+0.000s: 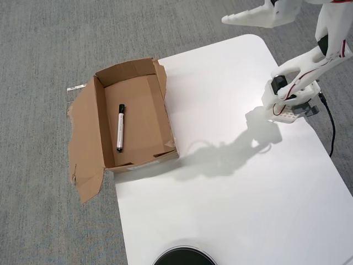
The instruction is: Grasp a pen and put it in the box.
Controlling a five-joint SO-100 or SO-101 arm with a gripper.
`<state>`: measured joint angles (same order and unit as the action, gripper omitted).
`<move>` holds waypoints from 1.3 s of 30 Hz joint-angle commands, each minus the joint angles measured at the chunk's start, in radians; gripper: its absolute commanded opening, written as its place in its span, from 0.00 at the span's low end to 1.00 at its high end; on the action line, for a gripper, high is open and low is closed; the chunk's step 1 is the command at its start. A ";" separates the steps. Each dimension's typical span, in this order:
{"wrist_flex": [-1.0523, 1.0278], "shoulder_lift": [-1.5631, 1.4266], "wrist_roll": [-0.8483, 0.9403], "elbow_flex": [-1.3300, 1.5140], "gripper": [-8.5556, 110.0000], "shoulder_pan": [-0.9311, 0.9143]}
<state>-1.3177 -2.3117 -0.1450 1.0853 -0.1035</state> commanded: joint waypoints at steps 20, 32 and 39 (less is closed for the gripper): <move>0.017 -0.776 -0.008 1.004 0.28 0.001; 0.017 -0.969 -0.008 1.392 0.28 0.123; 0.017 -1.109 -0.008 1.638 0.28 0.143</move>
<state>-1.3162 -3.3272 -0.1465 2.5779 0.0222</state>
